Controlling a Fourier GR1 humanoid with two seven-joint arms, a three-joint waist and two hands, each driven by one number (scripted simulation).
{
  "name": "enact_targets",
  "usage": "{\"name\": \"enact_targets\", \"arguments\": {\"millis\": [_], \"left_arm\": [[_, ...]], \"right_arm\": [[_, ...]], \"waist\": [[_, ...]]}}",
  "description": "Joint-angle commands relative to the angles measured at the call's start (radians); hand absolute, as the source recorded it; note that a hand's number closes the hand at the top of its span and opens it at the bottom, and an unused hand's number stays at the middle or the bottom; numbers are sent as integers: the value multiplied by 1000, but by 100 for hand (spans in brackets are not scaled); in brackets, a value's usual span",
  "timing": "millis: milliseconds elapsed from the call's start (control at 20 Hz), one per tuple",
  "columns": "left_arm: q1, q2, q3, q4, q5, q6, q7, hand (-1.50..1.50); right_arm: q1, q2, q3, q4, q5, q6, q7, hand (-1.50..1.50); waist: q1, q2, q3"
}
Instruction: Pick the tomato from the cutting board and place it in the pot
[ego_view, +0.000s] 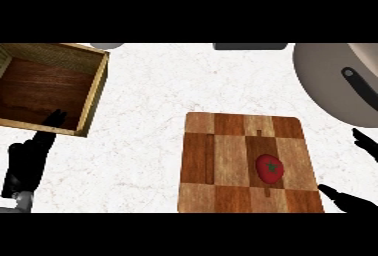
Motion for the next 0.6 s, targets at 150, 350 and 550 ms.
{"name": "enact_targets", "arguments": {"millis": [150,350,550], "left_arm": [[-15,-14,5,-39,-22,1,46,0],[12,-14,17,-38,-23,-18,11,0],[-10,-1,19,-45,-25,-35,36,0]], "right_arm": [[15,-137,54,-222,78,158,329,-150],[-121,-221,68,-277,43,307,568,-150],[-213,-253,199,-285,88,429,750,-150]], "waist": [[9,8,2],[26,10,1],[45,13,0]]}}
